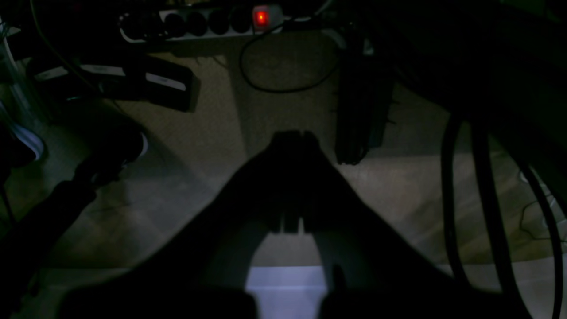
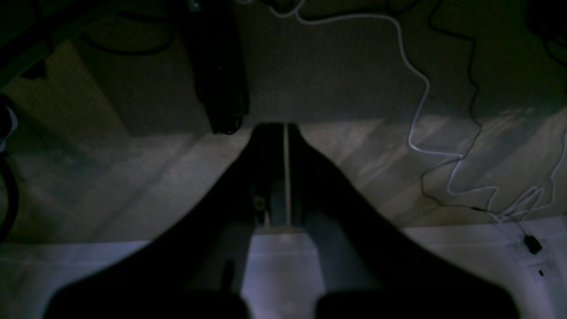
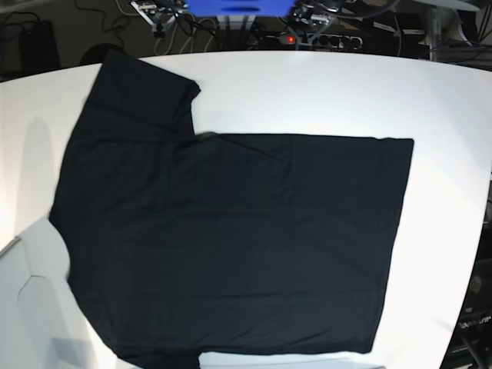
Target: Fold the T-shirt properly
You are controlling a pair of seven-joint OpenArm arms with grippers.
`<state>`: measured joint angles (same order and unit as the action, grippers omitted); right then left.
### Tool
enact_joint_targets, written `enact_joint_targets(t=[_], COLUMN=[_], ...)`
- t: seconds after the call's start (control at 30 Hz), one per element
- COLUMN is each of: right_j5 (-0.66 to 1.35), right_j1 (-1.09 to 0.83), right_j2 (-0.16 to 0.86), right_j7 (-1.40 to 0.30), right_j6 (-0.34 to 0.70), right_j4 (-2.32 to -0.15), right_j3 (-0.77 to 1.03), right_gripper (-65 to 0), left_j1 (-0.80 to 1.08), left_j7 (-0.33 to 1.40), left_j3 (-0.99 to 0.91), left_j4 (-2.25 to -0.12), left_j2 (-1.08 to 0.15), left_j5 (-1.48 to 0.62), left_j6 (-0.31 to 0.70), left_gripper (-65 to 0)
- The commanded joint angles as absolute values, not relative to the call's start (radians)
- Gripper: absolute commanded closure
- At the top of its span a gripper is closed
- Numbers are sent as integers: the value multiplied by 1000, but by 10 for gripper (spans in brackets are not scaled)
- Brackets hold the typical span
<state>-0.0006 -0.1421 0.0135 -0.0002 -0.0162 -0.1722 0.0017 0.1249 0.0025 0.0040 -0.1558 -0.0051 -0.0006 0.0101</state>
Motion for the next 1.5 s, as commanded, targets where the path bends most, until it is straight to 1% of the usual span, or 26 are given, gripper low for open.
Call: enact_joint_targets(t=[0.0, 0.7, 0.83, 1.0, 1.2, 1.47], right_j5=[-1, -1, -1, -1, -1, -1], right_j1=[-148, -150, -174, -312, -513, -792], right_j2=[12, 10, 10, 1, -5, -5], right_j7=[1, 4, 7, -4, -4, -4], right_j6=[1, 1, 1, 1, 1, 1], right_j4=[-174, -174, -193, -417, -680, -1130], right_j3=[2, 2, 2, -2, -2, -4], right_gripper=[0, 0, 0, 0, 0, 0], left_j1=[131, 131, 160, 277, 466, 777], left_j7=[-1, -7, -8, 1, 2, 2], left_j3=[7, 2, 1, 1, 1, -1], left_j4=[-159, -159, -182, -360, -624, -1106], left_j2=[-8, -13, -16, -19, -64, -150], left_j5=[1, 1, 1, -1, -1, -1], left_j6=[1, -2, 1, 1, 1, -4], left_gripper=[0, 0, 0, 0, 0, 0])
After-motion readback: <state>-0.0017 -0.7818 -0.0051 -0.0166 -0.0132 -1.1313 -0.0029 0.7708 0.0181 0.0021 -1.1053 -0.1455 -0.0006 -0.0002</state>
